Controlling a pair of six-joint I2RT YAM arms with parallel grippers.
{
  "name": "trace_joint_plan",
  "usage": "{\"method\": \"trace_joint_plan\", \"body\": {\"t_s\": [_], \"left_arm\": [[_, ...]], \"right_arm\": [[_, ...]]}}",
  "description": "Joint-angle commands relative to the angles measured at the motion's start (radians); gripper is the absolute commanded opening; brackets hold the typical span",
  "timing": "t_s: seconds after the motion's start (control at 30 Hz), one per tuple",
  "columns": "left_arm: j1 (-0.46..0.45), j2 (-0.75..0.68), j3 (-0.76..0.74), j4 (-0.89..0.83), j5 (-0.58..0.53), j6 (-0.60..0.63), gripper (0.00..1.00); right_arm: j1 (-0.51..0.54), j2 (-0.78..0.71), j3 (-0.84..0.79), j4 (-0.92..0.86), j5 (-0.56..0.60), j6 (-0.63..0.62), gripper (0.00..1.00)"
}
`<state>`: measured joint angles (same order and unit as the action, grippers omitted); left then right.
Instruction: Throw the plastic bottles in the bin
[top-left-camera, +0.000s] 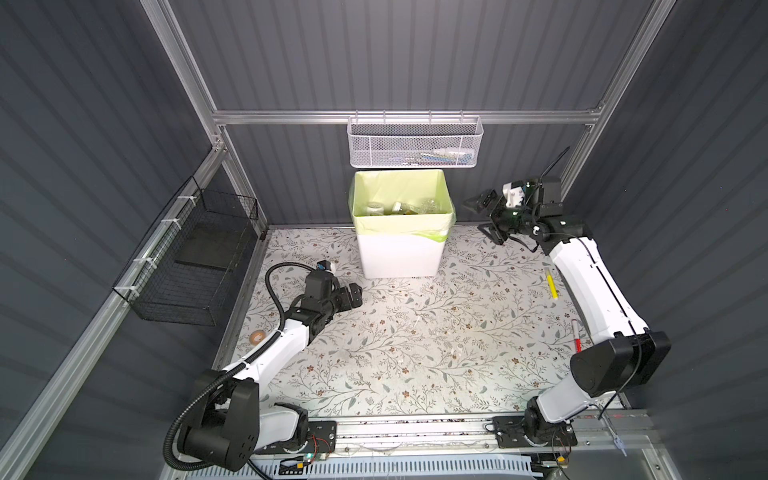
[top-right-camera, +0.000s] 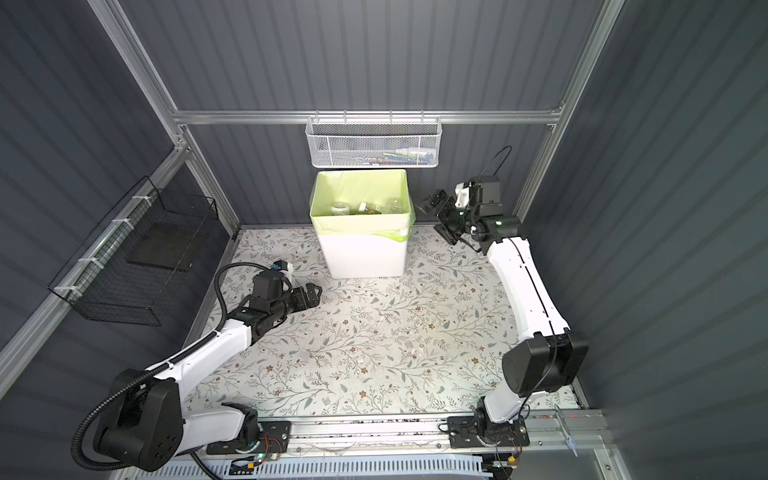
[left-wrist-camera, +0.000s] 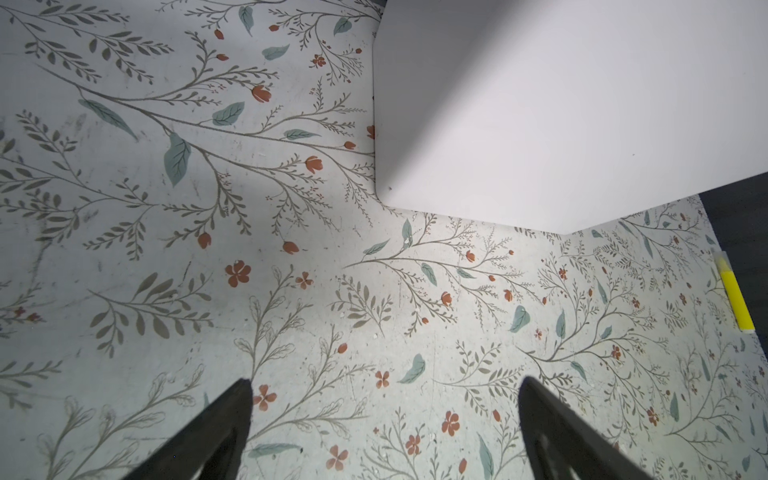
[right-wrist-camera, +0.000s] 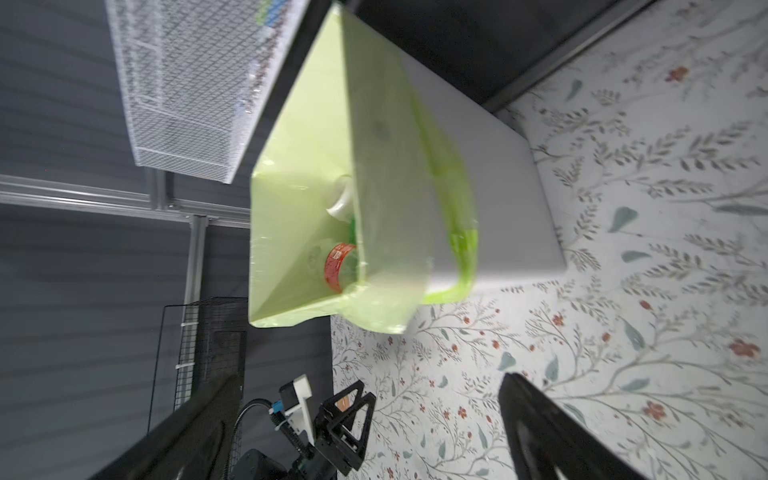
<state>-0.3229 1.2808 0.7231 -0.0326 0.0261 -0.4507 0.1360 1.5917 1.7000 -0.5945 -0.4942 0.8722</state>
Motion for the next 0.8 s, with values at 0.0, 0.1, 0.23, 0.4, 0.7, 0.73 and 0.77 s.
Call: {"method": "trace_joint_plan", "body": {"t_s": [0.0,0.1,0.23,0.4,0.7,0.73,0.77], "left_arm": [[0.001,0.008,0.038,-0.004,-0.010,0.028,0.99],[0.001,0.002,0.027,0.002,-0.074,0.061,0.99],[0.004,-0.015,-0.001,0.057,-0.228,0.139,0.99],[0.025,-0.012,-0.054,0.217,-0.421,0.245,0.99],[0.049,0.139,-0.172,0.519,-0.654,0.367,0.99],[0.055,0.157,-0.187,0.562,-0.653,0.371,0.99],[0.064,0.176,-0.209,0.619,-0.650,0.374,0.99]], "right_arm": [[-0.033,-0.103,-0.082,0.039,0.022,-0.026,0.99],[-0.067,-0.166,-0.214,0.054,0.076,-0.117,0.99],[-0.097,-0.262,-0.413,0.070,0.276,-0.271,0.99],[-0.129,-0.428,-0.690,0.188,0.554,-0.426,0.99],[-0.224,-0.609,-1.176,0.733,0.750,-0.571,0.99],[-0.241,-0.601,-1.205,0.786,0.738,-0.568,0.99],[-0.257,-0.587,-1.240,0.856,0.723,-0.564,0.99]]}}
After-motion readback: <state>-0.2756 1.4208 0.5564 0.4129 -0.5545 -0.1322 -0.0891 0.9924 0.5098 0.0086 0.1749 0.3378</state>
